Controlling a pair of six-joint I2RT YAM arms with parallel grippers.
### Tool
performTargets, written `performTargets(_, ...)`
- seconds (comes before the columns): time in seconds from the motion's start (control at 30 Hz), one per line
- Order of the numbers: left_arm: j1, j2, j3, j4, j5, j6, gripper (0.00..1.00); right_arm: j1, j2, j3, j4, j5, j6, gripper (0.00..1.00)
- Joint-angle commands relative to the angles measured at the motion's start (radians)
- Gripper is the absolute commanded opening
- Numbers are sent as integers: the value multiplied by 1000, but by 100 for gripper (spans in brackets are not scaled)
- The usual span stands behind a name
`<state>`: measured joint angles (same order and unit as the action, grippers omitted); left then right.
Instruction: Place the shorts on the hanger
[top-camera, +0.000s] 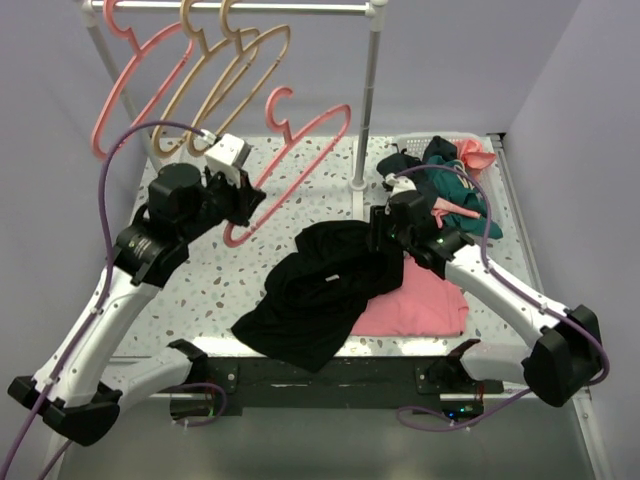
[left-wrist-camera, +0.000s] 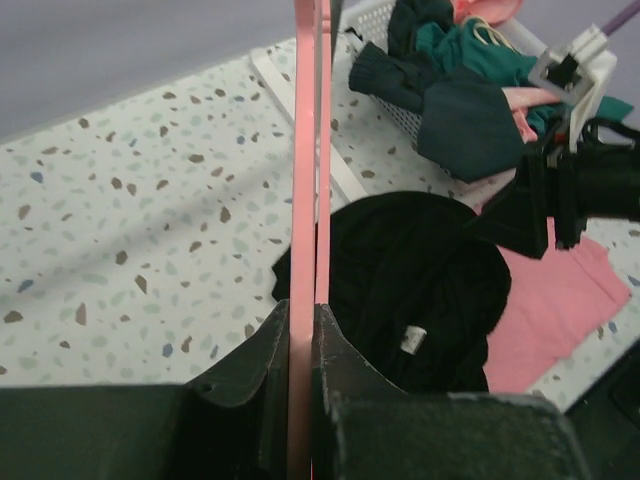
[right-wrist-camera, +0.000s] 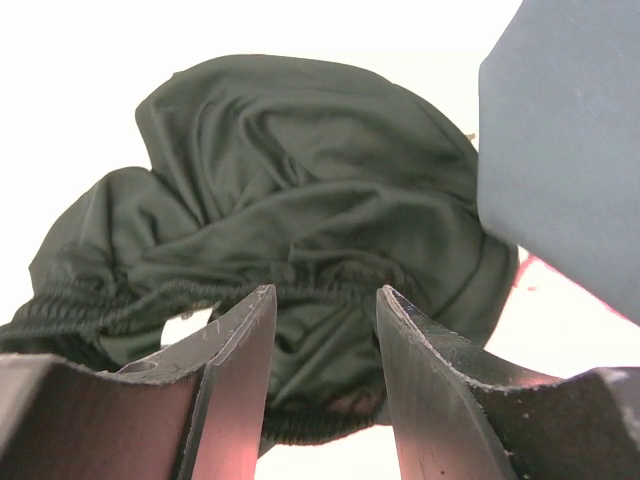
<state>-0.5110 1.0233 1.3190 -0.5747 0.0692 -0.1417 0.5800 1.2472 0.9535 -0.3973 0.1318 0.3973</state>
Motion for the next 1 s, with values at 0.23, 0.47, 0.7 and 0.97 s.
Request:
performTargets(0.23,5,-259,-204,-178,264,-88,0,49,-201,-108,-152,152,26,45)
performTargets(0.47,-56,-339,-271,-231,284,-140,0,50,-152,-148,-121,118,49,40)
performTargets(0.7,-152,-354,-267,-283,212,-136,0,50,-78,-136,-90,115,55,39)
performTargets(0.97,-207,-355,-273,-344,119,-150,0,50,-16,-124,-63,147,86,32)
